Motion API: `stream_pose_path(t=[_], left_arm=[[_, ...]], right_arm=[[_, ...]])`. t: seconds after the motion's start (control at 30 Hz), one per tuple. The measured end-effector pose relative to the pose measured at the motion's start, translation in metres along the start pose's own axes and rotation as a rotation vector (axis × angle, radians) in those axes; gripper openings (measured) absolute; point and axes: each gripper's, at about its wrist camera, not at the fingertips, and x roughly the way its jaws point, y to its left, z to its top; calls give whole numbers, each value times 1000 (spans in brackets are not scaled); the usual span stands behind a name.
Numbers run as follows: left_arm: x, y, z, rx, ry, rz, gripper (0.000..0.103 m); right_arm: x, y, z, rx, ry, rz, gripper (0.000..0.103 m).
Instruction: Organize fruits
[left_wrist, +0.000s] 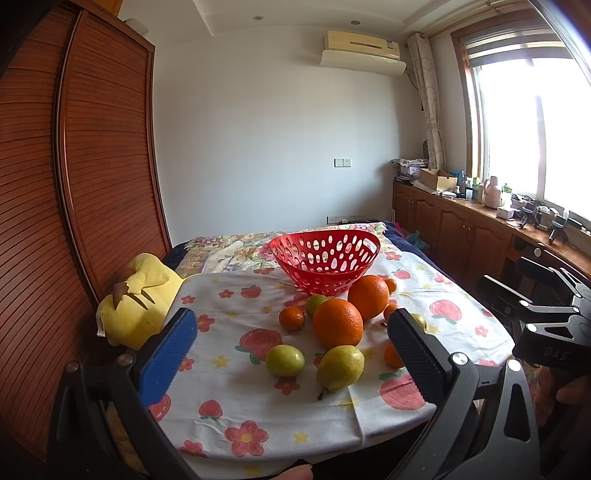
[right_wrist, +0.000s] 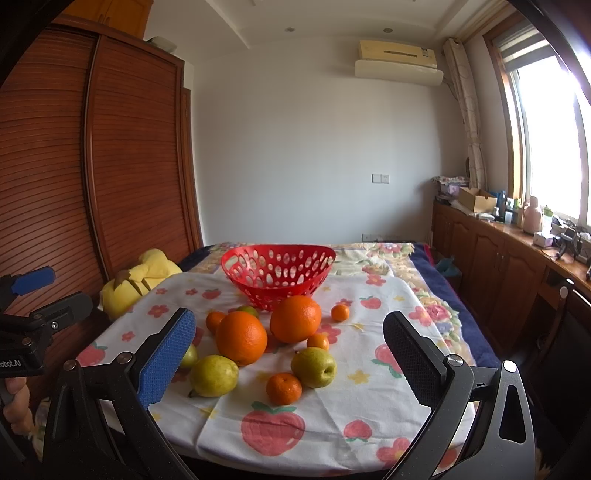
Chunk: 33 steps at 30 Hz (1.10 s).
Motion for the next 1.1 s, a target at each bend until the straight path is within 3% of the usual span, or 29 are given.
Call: stream_pose_path(t=[0.53, 0.9, 1.1], left_arm=[[14, 3, -9, -6, 50, -17, 103], [43, 3, -29, -15, 122, -59, 103], [57, 2, -41, -21, 172, -101, 102]], right_arm=[[9, -1, -10, -4, 34, -1, 103], [32, -6, -27, -15, 107, 0, 103], [46, -5, -40, -23, 157, 16, 98]])
